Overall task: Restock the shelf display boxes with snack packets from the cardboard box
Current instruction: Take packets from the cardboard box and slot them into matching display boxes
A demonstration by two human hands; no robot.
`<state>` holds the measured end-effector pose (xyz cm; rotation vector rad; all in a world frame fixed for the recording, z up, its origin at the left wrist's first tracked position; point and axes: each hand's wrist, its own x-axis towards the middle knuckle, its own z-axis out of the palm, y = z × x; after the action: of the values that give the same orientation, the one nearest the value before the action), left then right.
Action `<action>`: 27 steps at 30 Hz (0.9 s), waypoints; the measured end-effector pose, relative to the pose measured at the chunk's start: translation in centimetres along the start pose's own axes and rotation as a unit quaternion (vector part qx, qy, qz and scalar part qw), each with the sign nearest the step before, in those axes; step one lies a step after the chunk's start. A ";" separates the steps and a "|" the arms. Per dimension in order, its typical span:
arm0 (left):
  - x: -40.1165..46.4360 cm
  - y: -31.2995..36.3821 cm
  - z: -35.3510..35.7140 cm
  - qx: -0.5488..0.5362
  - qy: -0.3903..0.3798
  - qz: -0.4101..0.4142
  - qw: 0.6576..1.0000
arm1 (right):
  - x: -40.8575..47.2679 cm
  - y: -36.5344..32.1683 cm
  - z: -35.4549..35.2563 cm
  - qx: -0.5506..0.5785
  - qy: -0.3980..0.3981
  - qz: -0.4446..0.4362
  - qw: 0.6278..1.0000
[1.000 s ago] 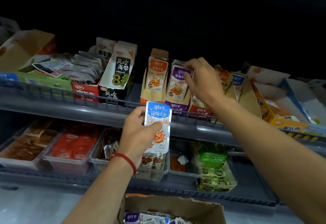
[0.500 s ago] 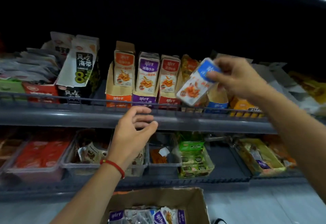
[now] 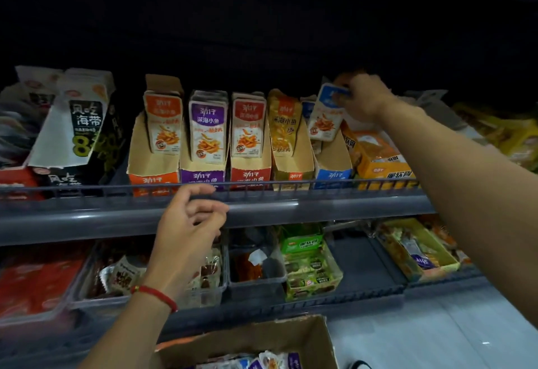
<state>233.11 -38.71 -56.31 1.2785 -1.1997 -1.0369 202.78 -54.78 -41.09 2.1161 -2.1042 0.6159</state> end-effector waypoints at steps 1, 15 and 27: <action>0.3 0.1 -0.1 -0.004 0.000 0.000 1.000 | 0.1 0.1 0.4 -0.003 -0.006 0.002 1.000; 1.2 0.1 0.3 -0.009 -0.001 -0.002 1.000 | 0.3 1.1 4.5 -0.112 -0.037 -0.077 0.990; 1.2 0.0 0.3 -0.009 0.006 -0.009 1.000 | 1.7 1.0 6.2 -0.190 0.050 -0.094 0.976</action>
<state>233.00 -39.91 -56.25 1.2824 -1.1694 -1.0480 203.11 -58.52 -46.42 1.9868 -1.7717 0.2658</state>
